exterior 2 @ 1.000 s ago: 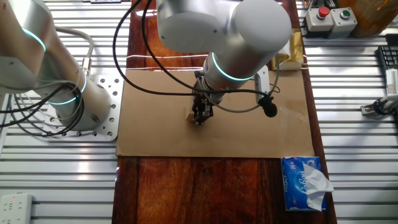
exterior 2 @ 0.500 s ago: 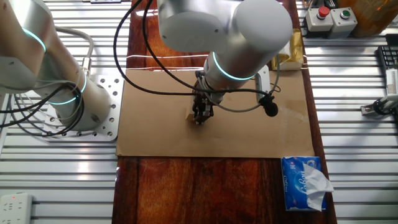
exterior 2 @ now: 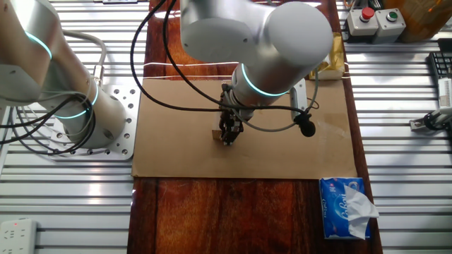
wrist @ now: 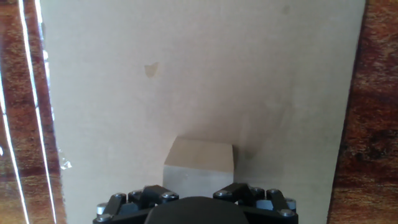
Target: Grab the block and place it at the designated location
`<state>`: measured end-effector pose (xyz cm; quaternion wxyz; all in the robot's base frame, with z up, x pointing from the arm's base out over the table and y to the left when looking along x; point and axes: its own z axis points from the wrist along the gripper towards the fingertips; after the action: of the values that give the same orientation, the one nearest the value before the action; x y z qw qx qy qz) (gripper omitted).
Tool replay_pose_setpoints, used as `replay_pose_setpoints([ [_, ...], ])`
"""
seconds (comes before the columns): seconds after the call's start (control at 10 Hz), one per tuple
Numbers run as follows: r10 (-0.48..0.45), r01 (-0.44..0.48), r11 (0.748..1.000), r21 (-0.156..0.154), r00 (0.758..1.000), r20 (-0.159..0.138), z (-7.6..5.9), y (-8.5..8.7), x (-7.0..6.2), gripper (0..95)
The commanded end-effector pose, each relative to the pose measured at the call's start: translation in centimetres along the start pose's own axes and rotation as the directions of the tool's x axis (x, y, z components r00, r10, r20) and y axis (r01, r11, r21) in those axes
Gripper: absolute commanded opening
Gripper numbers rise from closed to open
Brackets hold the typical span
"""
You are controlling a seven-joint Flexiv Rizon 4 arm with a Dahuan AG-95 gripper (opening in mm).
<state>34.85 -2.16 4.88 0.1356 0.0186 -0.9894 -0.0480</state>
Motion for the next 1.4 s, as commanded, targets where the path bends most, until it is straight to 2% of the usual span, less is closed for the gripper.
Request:
replay_pose_setpoints([
  [0.1,-0.001,0.001,1.0,-0.001,1.0,0.001,-0.1,0.0,-0.1,76.0],
  [0.5,0.001,-0.001,1.0,-0.007,1.0,0.01,-0.2,-0.1,0.0,76.0],
  [0.7,0.011,-0.011,1.0,-0.006,1.0,0.029,-1.0,-0.2,-0.4,76.0],
  [0.8,0.014,-0.014,1.0,-0.005,0.999,0.035,-1.9,-0.3,-1.2,76.0],
  [0.9,0.023,-0.022,1.0,-0.006,0.998,0.053,-3.8,-0.4,-2.4,76.0],
  [1.0,0.027,-0.027,1.0,-0.005,0.997,0.068,-4.7,-0.5,-2.9,76.0],
  [1.1,0.031,-0.031,1.0,-0.002,0.993,0.111,-6.2,-0.5,-3.6,76.0],
  [1.2,0.026,-0.026,1.0,-0.001,0.989,0.143,-7.0,-0.6,-4.0,76.0],
  [1.4,0.028,-0.029,1.0,0.002,0.984,0.173,-8.6,-0.9,-4.4,76.0],
])
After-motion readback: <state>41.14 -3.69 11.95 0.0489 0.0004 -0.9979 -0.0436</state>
